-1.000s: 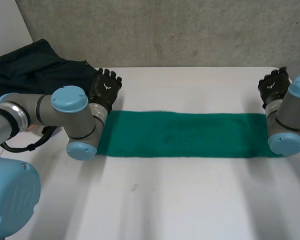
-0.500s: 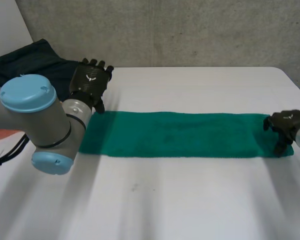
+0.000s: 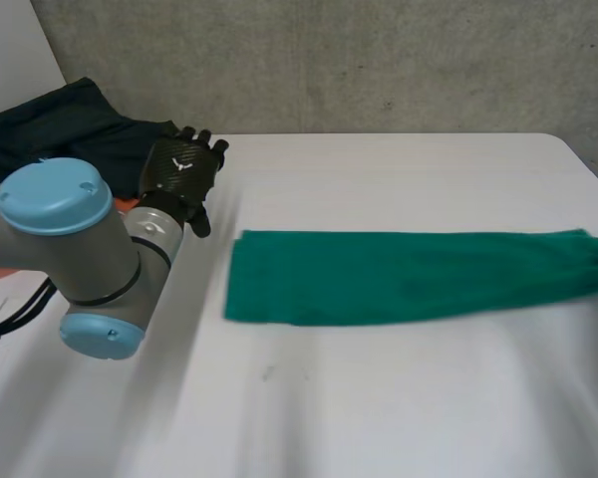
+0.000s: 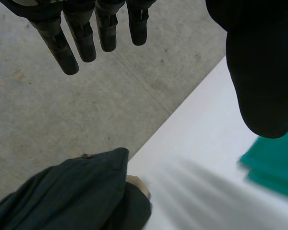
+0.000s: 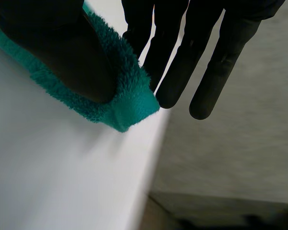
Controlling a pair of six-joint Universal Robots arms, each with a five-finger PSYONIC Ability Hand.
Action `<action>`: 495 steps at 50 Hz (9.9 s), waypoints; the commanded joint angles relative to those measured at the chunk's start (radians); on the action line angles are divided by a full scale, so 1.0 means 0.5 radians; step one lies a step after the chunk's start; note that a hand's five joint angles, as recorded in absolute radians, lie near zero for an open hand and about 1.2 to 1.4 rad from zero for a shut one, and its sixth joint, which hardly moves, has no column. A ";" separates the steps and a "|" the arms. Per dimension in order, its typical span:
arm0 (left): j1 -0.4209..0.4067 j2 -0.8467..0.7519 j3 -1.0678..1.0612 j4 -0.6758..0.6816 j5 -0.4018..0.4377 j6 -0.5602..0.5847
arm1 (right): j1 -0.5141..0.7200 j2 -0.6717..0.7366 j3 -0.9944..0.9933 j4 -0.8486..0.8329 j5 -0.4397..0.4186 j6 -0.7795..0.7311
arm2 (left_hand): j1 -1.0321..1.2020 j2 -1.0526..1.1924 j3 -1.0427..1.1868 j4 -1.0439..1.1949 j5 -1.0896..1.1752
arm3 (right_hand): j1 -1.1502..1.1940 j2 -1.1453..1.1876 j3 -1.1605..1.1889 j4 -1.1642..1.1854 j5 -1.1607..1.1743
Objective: Fold the laundry.
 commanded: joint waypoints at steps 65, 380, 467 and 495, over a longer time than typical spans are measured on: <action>-0.009 0.207 -0.169 0.002 -0.016 -0.015 | 1.622 0.085 -0.101 -0.371 -0.296 0.345 | -0.035 -0.072 -0.077 -0.057 -0.101 | 0.553 0.438 0.423 0.400 0.478; -0.031 0.630 0.347 -0.620 -0.001 -0.809 | 1.324 -0.958 -0.401 0.586 -0.057 0.836 | 2.409 2.372 2.367 2.386 2.342 | 0.553 0.438 0.423 0.400 0.478; -0.056 0.541 0.436 -1.172 0.152 -1.329 | 1.177 -0.906 -0.346 0.951 -0.116 0.530 | 2.409 2.372 2.367 2.386 2.342 | 0.553 0.438 0.423 0.400 0.478; 0.055 -0.082 1.175 0.522 0.109 -0.592 | 1.180 -0.320 -0.932 -0.448 0.132 0.904 | 2.409 2.372 2.367 2.386 2.342 | 0.553 0.438 0.423 0.400 0.478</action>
